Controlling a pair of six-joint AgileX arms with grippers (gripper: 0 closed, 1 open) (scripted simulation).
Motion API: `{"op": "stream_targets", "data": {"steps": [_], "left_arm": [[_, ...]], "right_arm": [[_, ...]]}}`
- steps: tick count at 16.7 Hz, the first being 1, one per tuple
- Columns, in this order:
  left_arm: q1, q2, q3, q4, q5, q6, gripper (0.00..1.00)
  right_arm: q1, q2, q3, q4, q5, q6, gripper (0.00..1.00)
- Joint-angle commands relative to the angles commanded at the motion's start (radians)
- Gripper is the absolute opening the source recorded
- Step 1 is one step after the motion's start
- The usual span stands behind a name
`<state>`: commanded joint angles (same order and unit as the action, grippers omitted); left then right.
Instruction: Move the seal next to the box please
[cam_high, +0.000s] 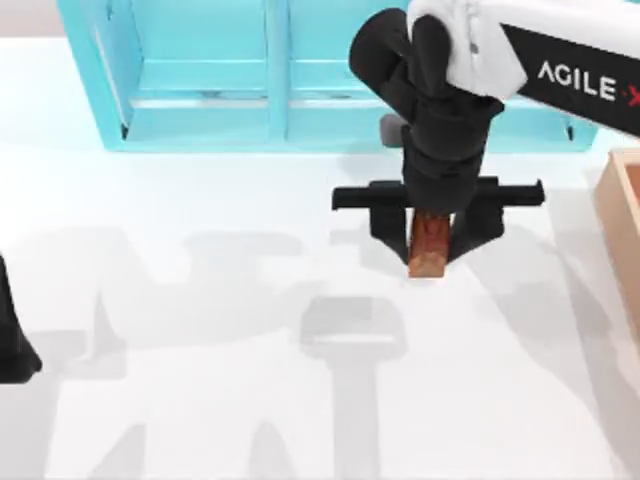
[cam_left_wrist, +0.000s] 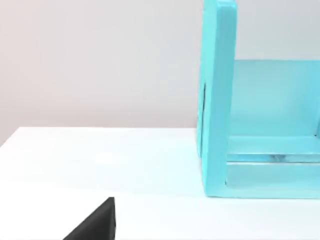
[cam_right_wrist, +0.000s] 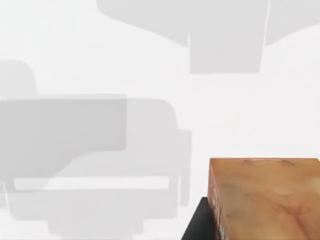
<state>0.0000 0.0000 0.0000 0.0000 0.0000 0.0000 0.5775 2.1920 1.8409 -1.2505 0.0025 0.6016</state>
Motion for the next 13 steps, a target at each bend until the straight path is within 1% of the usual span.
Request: {"op": "stream_targets", "data": {"steps": [5,8,10,13], "left_arm": [[0.0,0.0,0.0,0.0,0.0,0.0,1.0],[0.0,0.0,0.0,0.0,0.0,0.0,1.0],[0.0,0.0,0.0,0.0,0.0,0.0,1.0],[0.0,0.0,0.0,0.0,0.0,0.0,1.0]], "right_arm": [[-0.244,0.09,0.35,-0.224,0.002,-0.245,0.0],[-0.366,0.123,0.486,-0.327,0.002,-0.369,0.0],[-0.402,0.132,0.524,-0.36,0.002,-0.405,0.0],[-0.405,0.132,0.527,-0.363,0.002,-0.408,0.0]]}}
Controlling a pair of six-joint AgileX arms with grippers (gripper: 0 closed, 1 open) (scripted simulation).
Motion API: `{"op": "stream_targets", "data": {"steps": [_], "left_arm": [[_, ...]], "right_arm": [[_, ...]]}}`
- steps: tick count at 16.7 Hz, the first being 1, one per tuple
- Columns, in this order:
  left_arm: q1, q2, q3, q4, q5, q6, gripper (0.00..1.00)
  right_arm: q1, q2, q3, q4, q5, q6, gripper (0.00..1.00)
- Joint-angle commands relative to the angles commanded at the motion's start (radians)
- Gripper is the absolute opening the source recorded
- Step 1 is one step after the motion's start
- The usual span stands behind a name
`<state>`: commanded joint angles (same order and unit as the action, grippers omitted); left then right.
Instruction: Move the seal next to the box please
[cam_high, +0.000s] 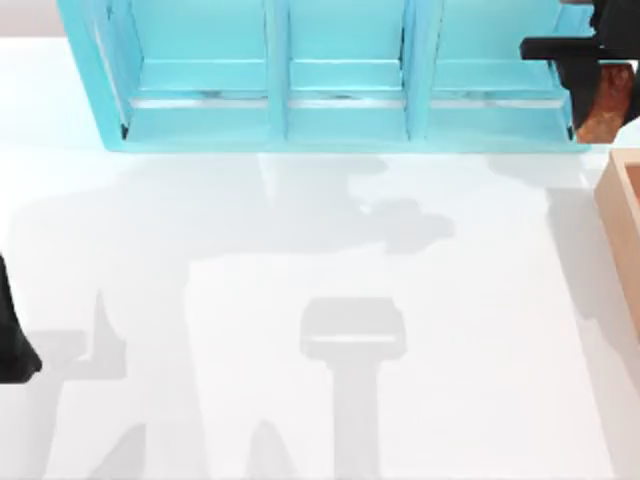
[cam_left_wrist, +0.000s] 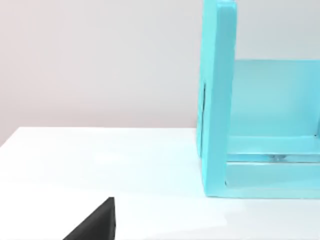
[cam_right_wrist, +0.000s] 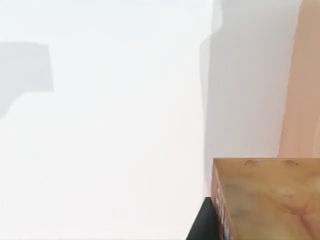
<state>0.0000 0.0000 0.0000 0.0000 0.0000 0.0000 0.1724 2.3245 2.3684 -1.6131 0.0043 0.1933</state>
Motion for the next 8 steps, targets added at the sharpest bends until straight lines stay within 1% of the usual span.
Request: {"op": "stream_targets", "data": {"steps": [4,8], "left_arm": [[0.0,0.0,0.0,0.0,0.0,0.0,1.0],[0.0,0.0,0.0,0.0,0.0,0.0,1.0]], "right_arm": [[0.014,0.001,-0.027,0.017,0.002,0.008,0.0],[0.032,0.001,-0.132,0.071,0.02,0.022,0.0]]}}
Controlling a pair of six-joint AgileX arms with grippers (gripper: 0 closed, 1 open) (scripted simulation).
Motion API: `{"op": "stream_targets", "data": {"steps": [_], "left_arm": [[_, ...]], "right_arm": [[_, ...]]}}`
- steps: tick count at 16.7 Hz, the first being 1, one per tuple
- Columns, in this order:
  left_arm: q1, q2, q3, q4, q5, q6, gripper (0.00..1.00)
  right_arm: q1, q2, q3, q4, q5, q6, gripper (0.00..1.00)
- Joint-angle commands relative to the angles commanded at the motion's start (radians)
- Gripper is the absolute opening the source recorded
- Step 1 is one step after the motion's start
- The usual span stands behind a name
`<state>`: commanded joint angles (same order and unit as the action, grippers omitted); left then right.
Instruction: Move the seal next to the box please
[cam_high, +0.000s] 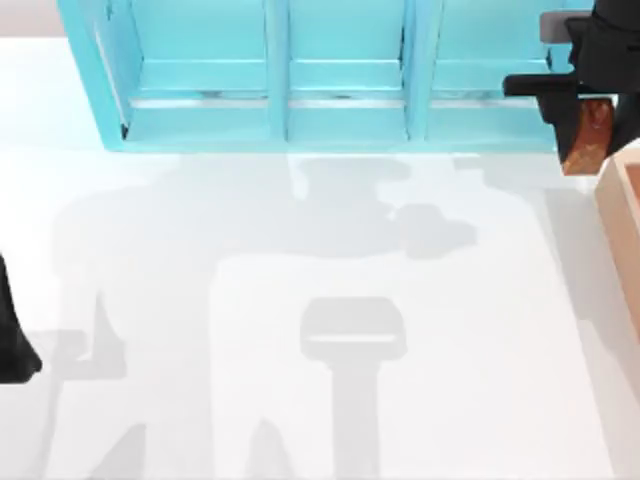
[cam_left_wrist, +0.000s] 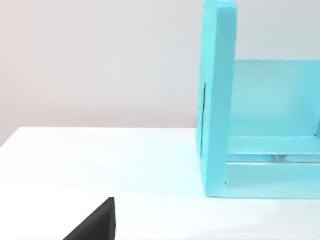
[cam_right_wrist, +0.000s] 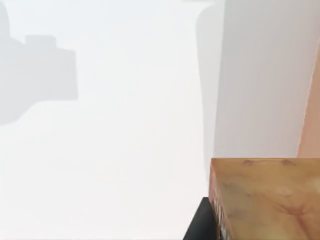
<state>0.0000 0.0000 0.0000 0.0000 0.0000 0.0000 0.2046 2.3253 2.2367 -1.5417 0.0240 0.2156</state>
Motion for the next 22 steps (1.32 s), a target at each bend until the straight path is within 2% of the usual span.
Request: {"op": "stream_targets", "data": {"steps": [4,8,14,22], "left_arm": [[0.0,0.0,0.0,0.0,0.0,0.0,1.0],[0.0,0.0,0.0,0.0,0.0,0.0,1.0],[0.0,0.0,0.0,0.0,0.0,0.0,1.0],[0.0,0.0,0.0,0.0,0.0,0.0,1.0]], "right_arm": [[0.002,-0.022,-0.119,0.077,0.021,-0.001,0.0],[-0.019,-0.049,-0.197,0.191,-0.003,-0.014,0.0],[-0.029,-0.052,-0.216,0.225,-0.02,-0.02,0.0],[-0.029,-0.052,-0.216,0.225,-0.02,-0.02,0.6]]}}
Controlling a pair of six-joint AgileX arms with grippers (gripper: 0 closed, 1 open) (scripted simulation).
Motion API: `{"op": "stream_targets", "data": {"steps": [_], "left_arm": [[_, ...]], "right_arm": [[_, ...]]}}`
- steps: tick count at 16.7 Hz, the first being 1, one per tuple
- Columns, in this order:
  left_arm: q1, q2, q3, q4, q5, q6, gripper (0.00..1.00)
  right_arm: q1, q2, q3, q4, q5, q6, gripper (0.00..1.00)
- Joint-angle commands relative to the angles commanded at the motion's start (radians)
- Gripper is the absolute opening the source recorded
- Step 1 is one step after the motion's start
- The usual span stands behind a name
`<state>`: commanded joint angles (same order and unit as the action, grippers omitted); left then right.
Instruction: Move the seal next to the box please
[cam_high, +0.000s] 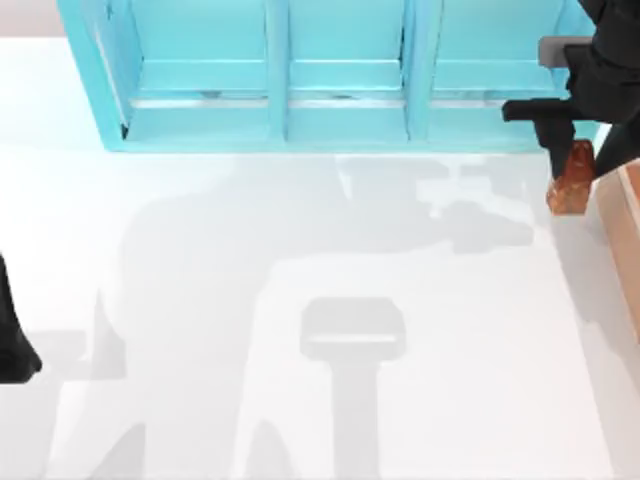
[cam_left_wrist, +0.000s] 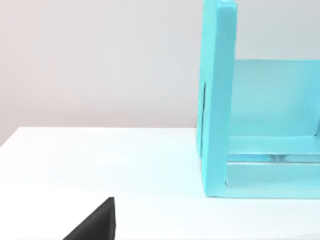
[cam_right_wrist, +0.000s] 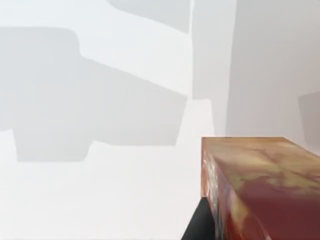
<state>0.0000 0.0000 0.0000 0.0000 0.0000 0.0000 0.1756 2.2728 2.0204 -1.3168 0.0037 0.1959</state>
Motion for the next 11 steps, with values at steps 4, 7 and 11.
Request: {"op": "stream_targets", "data": {"steps": [4,7,11], "left_arm": [[0.0,0.0,0.0,0.0,0.0,0.0,1.0],[0.0,0.0,0.0,0.0,0.0,0.0,1.0],[0.0,0.0,0.0,0.0,0.0,0.0,1.0]], "right_arm": [[0.0,0.0,0.0,0.0,0.0,0.0,0.9],[0.0,0.0,0.0,0.0,0.0,0.0,1.0],[0.0,0.0,0.0,0.0,0.0,0.0,1.0]]}}
